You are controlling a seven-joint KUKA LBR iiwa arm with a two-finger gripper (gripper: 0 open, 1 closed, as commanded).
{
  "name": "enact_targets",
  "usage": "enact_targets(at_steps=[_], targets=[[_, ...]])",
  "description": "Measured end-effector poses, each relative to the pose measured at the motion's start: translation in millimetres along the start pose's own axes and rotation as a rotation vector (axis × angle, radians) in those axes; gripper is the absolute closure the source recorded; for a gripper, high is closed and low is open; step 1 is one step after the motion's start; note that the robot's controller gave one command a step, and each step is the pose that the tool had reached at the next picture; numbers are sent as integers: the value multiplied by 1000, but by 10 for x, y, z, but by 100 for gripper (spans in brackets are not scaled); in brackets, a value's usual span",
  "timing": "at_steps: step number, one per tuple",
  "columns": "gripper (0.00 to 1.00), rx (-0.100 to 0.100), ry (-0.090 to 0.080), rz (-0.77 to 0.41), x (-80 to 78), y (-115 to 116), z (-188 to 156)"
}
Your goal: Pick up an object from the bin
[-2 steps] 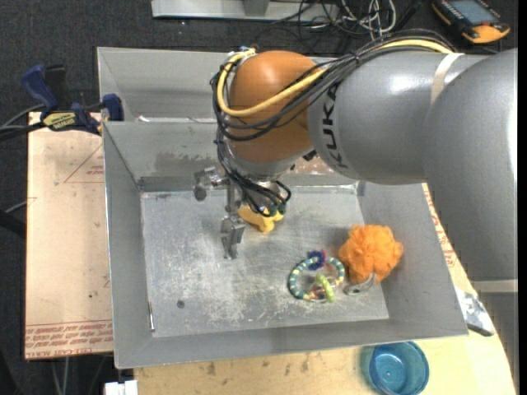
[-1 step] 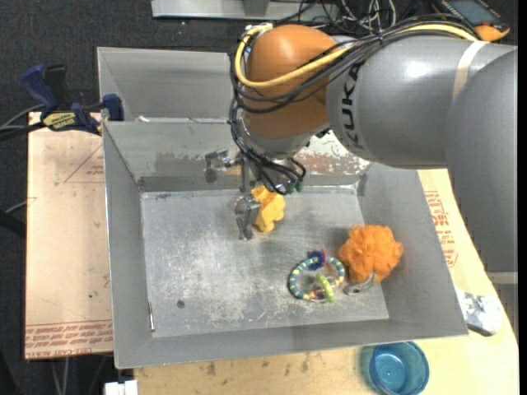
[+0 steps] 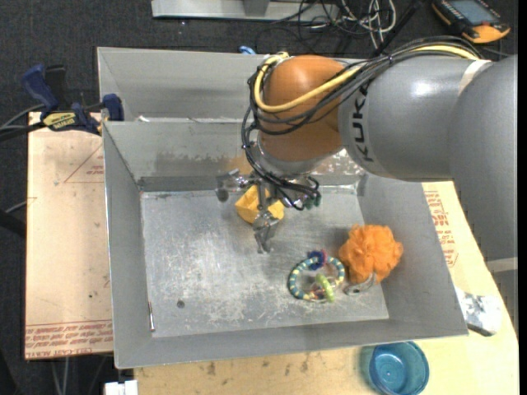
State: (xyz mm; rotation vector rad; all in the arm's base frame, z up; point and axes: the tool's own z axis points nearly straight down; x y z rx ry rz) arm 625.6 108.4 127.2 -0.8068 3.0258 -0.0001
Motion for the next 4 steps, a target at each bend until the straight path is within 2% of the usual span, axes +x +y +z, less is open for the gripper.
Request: enact_targets(at_steps=[1, 2, 3, 4], targets=[[0, -7, 14, -38, 225, -332, 300], [0, -1, 4, 141, 93, -532, 449], [100, -1, 8, 304, 403, -990, 543], [100, -1, 8, 304, 403, -990, 543]])
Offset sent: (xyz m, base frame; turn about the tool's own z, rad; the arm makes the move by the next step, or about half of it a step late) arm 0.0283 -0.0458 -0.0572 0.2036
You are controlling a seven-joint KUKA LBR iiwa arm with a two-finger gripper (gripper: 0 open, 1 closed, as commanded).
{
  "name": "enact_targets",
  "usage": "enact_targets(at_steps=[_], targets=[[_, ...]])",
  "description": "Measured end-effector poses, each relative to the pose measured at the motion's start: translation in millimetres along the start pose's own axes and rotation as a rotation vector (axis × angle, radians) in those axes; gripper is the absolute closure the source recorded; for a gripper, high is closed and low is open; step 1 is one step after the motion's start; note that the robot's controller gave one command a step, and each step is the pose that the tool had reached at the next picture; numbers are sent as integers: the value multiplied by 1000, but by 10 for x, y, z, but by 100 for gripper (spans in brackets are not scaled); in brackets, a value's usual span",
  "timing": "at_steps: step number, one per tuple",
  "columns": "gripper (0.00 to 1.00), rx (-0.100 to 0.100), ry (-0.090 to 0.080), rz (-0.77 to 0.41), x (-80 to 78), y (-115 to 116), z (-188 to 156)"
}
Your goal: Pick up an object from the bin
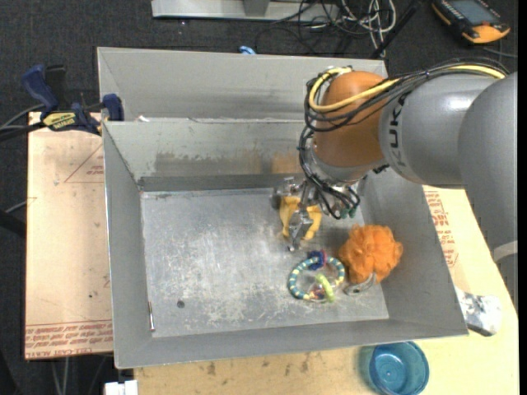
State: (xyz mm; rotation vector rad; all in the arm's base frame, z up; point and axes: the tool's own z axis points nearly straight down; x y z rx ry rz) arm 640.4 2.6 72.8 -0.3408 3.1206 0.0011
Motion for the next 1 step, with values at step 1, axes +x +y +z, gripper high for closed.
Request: enact_targets(at_steps=[1], targets=[[100, 1, -4, -40, -45, 137, -1472]])
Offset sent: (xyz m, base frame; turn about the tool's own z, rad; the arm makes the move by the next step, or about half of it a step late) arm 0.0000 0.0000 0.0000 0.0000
